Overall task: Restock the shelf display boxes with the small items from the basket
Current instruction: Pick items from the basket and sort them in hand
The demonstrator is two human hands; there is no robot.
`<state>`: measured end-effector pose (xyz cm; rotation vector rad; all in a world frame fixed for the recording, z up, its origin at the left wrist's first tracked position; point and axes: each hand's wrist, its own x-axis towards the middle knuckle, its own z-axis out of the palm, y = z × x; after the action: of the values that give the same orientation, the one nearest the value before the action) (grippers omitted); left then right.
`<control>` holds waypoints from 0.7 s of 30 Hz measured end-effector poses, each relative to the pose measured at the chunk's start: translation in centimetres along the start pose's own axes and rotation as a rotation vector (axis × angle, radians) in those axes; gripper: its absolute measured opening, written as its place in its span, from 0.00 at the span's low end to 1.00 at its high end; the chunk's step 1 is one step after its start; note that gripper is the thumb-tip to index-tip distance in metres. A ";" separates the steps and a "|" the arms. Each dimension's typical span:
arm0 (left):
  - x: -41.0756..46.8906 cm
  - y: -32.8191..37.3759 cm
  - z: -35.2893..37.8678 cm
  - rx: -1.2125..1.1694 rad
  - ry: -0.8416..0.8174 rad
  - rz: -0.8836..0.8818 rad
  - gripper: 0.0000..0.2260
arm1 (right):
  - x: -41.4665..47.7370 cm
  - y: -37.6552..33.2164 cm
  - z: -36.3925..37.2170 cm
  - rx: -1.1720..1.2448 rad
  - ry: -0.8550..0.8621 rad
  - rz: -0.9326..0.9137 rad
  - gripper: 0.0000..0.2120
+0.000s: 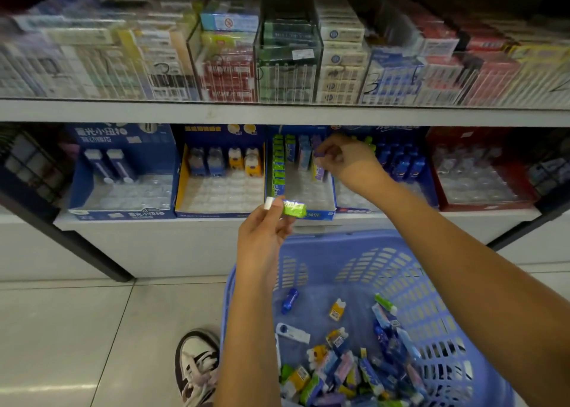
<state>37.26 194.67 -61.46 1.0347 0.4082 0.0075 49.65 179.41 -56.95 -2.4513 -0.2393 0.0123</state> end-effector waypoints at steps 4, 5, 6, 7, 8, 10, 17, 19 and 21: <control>-0.2 -0.3 0.5 -0.075 -0.005 0.003 0.04 | -6.0 0.2 0.2 0.398 -0.168 -0.118 0.15; -0.2 -0.3 0.6 -0.088 -0.005 -0.011 0.05 | -7.4 0.2 0.2 0.390 -0.192 -0.184 0.18; -0.2 -0.4 0.8 -0.086 -0.011 -0.025 0.05 | -8.5 0.2 0.3 0.380 -0.195 -0.243 0.19; -0.2 -0.5 1.0 -0.076 -0.023 -0.040 0.04 | -9.2 0.2 0.4 0.364 -0.180 -0.286 0.18; -0.3 -0.6 1.1 -0.063 -0.036 -0.053 0.05 | -9.8 0.2 0.4 0.347 -0.151 -0.315 0.15; -0.4 -0.8 1.5 -0.046 -0.059 -0.073 0.07 | -10.1 0.1 0.2 0.312 -0.081 -0.345 0.12; 0.4 -1.7 3.0 0.854 -0.103 0.366 0.16 | -4.9 0.0 -0.9 0.171 0.186 -0.202 0.11; 1.1 -2.2 2.7 1.168 -0.152 0.441 0.20 | -2.0 -0.5 -0.5 0.161 0.184 -0.168 0.11; 1.4 -2.8 2.4 1.336 -0.186 0.439 0.24 | 0.7 -1.3 0.3 0.173 0.156 -0.122 0.10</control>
<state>38.82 191.51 -63.22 2.4062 -0.0577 0.0339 50.12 180.66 -56.34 -2.2485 -0.3056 -0.2024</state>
